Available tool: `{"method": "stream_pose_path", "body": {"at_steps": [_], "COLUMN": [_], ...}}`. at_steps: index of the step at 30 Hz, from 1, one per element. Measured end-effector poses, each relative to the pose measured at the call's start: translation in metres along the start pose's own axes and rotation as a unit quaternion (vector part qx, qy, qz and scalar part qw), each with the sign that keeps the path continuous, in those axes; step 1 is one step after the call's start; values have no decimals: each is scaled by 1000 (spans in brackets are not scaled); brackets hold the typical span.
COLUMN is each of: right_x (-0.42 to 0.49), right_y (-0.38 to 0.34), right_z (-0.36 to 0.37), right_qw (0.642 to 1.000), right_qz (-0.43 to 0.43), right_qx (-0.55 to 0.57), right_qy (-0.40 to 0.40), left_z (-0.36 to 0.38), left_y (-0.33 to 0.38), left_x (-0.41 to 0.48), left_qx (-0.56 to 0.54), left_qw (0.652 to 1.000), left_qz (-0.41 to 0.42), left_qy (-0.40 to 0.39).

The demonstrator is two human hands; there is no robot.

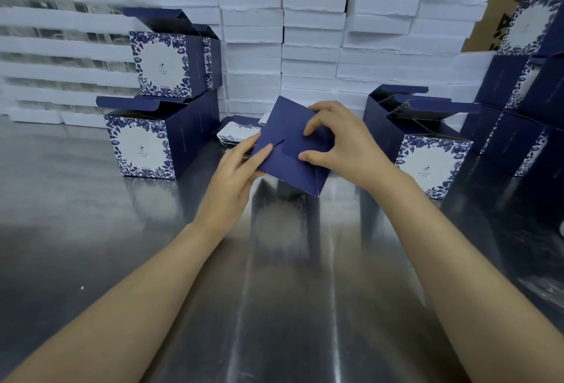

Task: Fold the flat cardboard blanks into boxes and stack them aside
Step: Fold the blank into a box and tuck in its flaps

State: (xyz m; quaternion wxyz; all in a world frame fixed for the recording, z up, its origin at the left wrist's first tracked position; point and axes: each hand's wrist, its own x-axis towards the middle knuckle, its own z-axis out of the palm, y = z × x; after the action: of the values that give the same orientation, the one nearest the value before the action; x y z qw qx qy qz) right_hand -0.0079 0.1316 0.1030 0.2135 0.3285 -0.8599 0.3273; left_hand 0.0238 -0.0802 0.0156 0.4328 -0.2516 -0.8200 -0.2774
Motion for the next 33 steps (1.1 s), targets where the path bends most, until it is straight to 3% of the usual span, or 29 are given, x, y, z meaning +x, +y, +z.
{"method": "stream_pose_path", "body": {"at_steps": [6,9,12,24,29,33], "right_x": [-2,-2,-2,-4,-4,-3], "right_y": [-2,-7,-10,-13,-8,-2], "right_z": [6,10,13,13,10,4], "right_qw": [995,987,980,965,958,968], "right_qz": [-29,-52,-57,-58,-68,-76], "right_qx": [-83,-135,-167,-248,-277,-238], "right_qy": [42,72,86,67,16,-3], "left_z": [9,7,5,2,3,2], "left_y": [7,9,12,19,19,16], "left_x": [0,2,0,1,1,0], "left_qx": [-22,-27,1,17,19,31], "left_qw": [999,999,999,999,999,999], "left_qz": [27,-9,48,34,30,28], "left_qy": [-6,17,6,0,-4,-8]}}
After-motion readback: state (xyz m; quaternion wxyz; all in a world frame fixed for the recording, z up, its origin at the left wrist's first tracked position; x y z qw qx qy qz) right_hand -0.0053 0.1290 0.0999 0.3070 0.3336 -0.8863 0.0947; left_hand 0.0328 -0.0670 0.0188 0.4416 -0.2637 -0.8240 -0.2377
